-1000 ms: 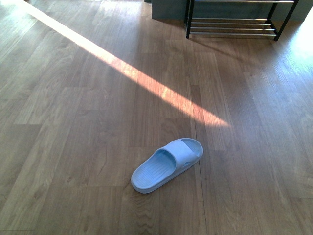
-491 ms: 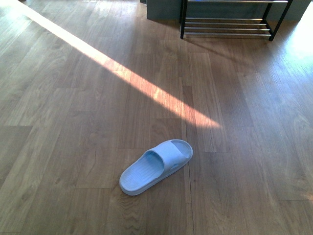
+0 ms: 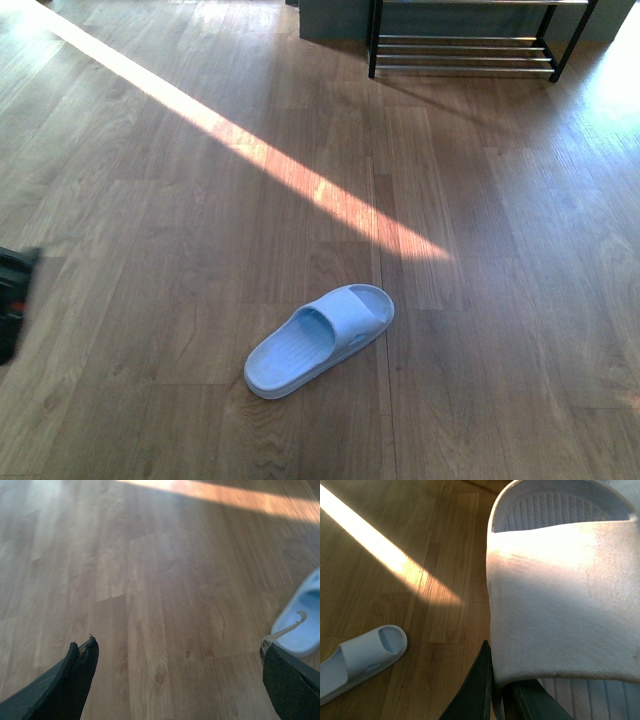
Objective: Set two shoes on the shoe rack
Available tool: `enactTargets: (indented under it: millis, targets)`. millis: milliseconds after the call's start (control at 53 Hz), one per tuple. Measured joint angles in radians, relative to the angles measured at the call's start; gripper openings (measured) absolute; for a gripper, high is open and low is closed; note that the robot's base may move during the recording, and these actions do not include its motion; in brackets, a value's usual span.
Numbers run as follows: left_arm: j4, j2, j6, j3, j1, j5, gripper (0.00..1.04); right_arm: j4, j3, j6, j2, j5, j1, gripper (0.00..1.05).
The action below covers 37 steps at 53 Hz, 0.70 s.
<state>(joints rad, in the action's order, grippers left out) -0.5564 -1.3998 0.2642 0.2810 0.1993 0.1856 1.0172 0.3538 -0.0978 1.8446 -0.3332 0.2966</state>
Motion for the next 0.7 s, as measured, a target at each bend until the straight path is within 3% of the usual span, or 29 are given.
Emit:
enactTargets:
  millis: [94, 208, 302, 698]
  targets:
    - [-0.119, -0.348, 0.122, 0.115, 0.021, -0.066, 0.95, 0.0, 0.0, 0.0, 0.0, 0.0, 0.0, 0.01]
    - [-0.12, -0.579, 0.14, 0.23, 0.03, -0.117, 0.95, 0.0, 0.0, 0.0, 0.0, 0.0, 0.0, 0.01]
    - [-0.056, -0.781, 0.13, 0.371, 0.074, -0.231, 0.95, 0.0, 0.0, 0.0, 0.0, 0.0, 0.0, 0.01]
    - [0.146, -1.18, 0.092, 0.848, 0.263, -0.314, 0.95, 0.0, 0.0, 0.0, 0.0, 0.0, 0.0, 0.01]
